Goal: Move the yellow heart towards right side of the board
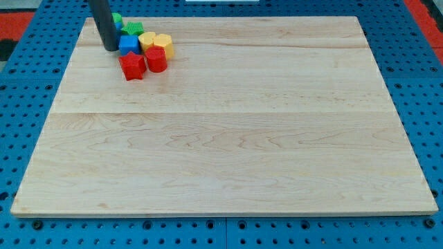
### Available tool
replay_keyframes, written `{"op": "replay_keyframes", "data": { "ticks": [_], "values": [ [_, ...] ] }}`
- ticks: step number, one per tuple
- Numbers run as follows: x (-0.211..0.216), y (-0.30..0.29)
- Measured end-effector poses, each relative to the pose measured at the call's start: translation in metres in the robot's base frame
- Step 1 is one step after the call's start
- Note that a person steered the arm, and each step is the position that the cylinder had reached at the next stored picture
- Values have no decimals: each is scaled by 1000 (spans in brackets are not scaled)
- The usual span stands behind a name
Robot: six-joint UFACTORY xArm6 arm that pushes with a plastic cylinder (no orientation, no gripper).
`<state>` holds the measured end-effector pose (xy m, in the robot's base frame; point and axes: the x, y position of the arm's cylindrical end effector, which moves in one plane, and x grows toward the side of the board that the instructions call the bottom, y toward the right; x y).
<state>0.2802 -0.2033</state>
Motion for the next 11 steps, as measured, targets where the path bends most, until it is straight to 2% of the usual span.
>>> {"op": "replay_keyframes", "data": {
  "ticks": [2, 4, 5, 8, 11],
  "values": [
    [0, 51],
    [-18, 45],
    [-46, 54],
    [-39, 200],
    [-39, 217]
  ]
}}
